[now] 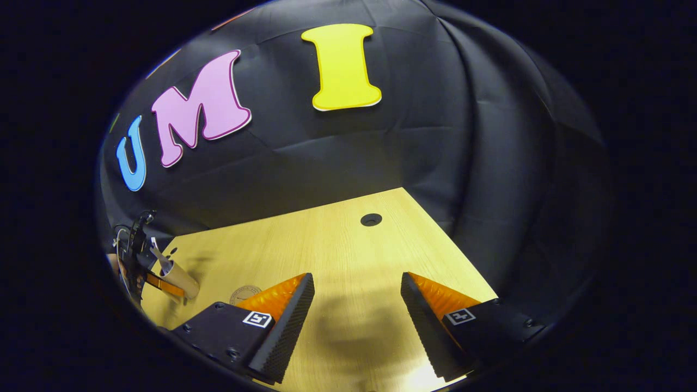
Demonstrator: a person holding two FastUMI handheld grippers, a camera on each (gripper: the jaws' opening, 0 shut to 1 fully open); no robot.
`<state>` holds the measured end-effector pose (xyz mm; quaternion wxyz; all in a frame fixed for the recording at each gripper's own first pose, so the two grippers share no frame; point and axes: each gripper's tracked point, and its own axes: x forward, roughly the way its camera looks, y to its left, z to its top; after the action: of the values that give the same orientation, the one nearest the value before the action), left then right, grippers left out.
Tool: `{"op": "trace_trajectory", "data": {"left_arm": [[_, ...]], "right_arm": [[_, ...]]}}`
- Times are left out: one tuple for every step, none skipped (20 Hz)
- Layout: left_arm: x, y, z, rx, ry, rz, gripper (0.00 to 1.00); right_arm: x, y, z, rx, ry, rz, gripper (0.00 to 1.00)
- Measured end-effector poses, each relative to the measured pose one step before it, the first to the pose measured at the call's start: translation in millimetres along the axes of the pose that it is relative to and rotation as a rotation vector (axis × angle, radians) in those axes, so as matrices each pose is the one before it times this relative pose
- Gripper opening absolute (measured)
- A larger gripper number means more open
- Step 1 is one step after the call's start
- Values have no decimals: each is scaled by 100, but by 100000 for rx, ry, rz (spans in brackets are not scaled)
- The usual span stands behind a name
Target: Put the toothbrush and toothpaste on the desktop into the cup, then pick up the cup and place it on the coaster on the desktop.
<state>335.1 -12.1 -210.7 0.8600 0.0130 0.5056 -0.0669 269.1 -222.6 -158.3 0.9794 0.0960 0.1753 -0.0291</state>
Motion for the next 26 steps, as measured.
{"op": "trace_trajectory", "data": {"left_arm": [[15, -29, -167, -8, 816, 187, 72], [-16, -15, -196, 309, 1241, 179, 67], [-38, 41, -315, 432, 1212, 401, 66], [844, -116, -399, -281, 1003, -559, 63], [-1032, 92, 161, -272, 497, 627, 47], [27, 12, 38, 487, 134, -220, 32], [254, 11, 22, 337, -358, 106, 32], [86, -65, 21, 89, -237, -44, 32], [-46, -45, 70, -149, -973, -262, 36], [64, -107, 35, -255, -870, -455, 30], [-76, -105, 78, -695, -1121, -338, 34], [20, -58, 114, -678, -1167, -11, 34], [-141, 0, 81, -197, -792, 75, 24], [-128, -53, 249, 234, -1043, 435, 24], [-319, -166, 353, 1347, -942, 213, 28], [-313, -436, 288, 2146, -862, -114, 28], [-272, -683, 273, 2338, -462, -427, 28], [-336, -619, 320, 2732, -346, -265, 28], [-292, -549, 369, 3464, -564, 195, 33], [-259, -722, 477, 3527, -599, 170, 28], [-50, -1025, 521, 2825, -577, -522, 28], [-140, -1106, 658, 1820, -500, -1531, 28], [-179, -1234, 636, 1432, -539, -1876, 28], [46, -1307, 583, 1609, -377, -1662, 28], [270, -1035, 559, 1965, -70, -1325, 32], [234, -1014, 512, 2108, 45, -1084, 28]], "right_arm": [[22, 242, -154, -317, 302, 583, 98], [-35, 344, -117, -312, 361, 650, 98], [19, 271, -141, -261, 167, 483, 98], [9, 283, -72, -270, 227, 514, 98], [-61, 170, -240, -262, 240, 480, 98], [50, 228, -61, -141, 204, 365, 98], [-64, 101, -134, -55, 276, 323, 98], [-44, 149, -95, -82, 204, 261, 98], [6, 25, 25, -166, 75, 110, 98], [-28, -32, -20, -123, -34, -123, 98], [-138, -154, 51, -21, -239, -154, 98], [-68, -151, 136, 204, -241, -132, 98], [52, -67, -2, 292, -124, -105, 98], [-57, -189, 4, 185, -30, -311, 98], [-63, -198, 46, 127, -64, -298, 98], [-131, -223, 150, 43, -85, -184, 98], [-49, -114, -76, -169, -120, -324, 98], [-99, -172, -96, -239, -108, -294, 98], [-243, -88, 185, -130, -147, -40, 98], [-172, -28, 15, -213, -209, -99, 98], [-76, -106, -16, -256, -174, -175, 98], [-203, -67, 60, -66, -157, -114, 98], [-286, -68, 113, 117, -185, -82, 98], [-182, -92, 63, 207, -330, -204, 98], [-164, -12, 76, 298, -357, -183, 98], [-248, -81, 52, 243, -380, -35, 98]]}}
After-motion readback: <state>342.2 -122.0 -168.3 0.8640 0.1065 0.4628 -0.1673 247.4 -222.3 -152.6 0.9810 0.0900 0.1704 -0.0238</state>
